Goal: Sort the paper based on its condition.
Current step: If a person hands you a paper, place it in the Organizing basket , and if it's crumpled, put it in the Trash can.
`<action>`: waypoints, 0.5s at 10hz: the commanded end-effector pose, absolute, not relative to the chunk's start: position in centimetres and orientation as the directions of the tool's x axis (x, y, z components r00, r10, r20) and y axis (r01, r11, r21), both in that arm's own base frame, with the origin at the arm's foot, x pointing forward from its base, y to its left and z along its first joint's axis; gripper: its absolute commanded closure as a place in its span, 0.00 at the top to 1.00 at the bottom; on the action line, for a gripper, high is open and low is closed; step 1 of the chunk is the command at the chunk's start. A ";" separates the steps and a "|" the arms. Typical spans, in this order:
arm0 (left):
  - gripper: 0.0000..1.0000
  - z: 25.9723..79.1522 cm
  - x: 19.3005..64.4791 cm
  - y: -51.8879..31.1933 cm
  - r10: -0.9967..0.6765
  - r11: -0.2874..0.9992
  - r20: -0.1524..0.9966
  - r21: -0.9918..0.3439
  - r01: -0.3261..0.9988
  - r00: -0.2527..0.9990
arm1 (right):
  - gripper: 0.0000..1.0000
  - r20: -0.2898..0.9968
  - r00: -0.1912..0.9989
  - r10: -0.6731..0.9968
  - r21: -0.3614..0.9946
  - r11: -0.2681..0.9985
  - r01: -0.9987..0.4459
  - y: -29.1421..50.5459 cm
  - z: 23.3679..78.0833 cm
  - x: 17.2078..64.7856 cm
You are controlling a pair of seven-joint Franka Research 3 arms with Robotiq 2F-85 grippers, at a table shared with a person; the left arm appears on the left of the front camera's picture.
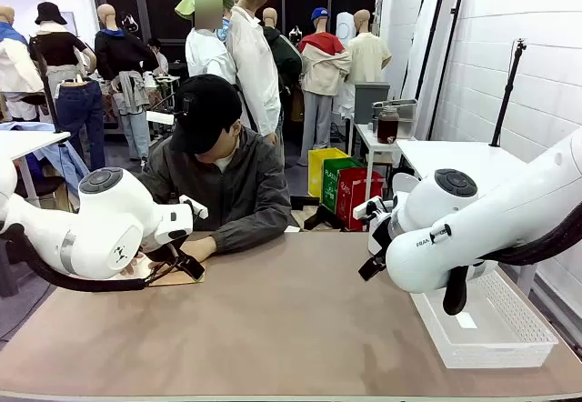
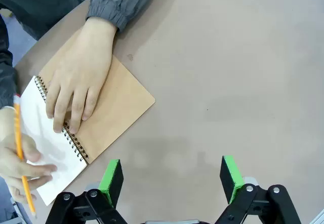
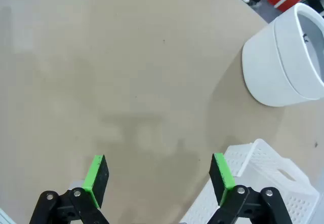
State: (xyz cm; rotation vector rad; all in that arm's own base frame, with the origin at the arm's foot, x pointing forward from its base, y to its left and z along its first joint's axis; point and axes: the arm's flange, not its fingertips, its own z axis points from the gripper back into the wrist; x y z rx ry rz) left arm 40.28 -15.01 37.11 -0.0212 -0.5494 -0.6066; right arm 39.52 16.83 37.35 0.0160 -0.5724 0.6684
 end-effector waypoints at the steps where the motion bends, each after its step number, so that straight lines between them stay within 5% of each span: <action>1: 1.00 37.1 40.3 -15.0 -0.536 0.826 0.496 0.139 0.547 0.683 | 1.00 0.506 0.637 0.581 -0.165 0.791 -0.590 16.8 37.3 39.5; 5: 1.00 37.1 40.3 -15.0 -0.536 0.826 0.496 0.139 0.547 0.683 | 1.00 0.506 0.637 0.581 -0.165 0.791 -0.590 16.8 37.3 39.5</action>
